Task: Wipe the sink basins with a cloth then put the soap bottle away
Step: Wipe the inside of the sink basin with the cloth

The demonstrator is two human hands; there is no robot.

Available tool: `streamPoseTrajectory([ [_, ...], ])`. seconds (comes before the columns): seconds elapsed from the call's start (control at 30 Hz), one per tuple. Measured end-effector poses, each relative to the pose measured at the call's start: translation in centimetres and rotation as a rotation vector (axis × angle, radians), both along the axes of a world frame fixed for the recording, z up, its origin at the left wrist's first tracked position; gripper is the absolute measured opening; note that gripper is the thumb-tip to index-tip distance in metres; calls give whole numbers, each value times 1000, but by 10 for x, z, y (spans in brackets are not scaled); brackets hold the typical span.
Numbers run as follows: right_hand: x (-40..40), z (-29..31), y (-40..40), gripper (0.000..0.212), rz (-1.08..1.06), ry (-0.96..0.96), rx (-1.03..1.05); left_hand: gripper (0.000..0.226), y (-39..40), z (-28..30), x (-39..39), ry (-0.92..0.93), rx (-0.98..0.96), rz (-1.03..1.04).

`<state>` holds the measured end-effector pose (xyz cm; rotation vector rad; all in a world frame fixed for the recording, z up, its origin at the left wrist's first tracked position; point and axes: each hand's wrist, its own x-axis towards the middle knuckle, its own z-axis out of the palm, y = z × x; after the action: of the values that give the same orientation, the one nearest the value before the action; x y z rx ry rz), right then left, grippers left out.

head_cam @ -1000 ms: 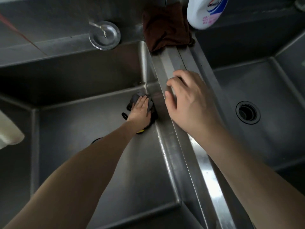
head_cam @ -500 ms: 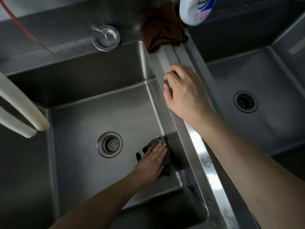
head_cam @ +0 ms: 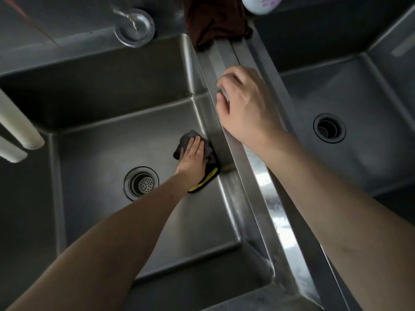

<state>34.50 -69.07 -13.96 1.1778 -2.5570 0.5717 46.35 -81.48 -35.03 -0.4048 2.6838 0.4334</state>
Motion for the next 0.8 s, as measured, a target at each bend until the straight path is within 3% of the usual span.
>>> streamPoseTrajectory([
  [0.27,7,5,2,19,-11,61,-46,75,67,9,82,-28,137,-133],
  [0.47,33,10,14,14,-21,89,-102,69,79,14,139,-100,196,-472],
  [0.63,61,8,25,17,10,64,-74,61,58,11,155,-62,117,-782],
  [0.8,80,7,30,19,39,40,-53,61,20,9,179,72,44,-873],
])
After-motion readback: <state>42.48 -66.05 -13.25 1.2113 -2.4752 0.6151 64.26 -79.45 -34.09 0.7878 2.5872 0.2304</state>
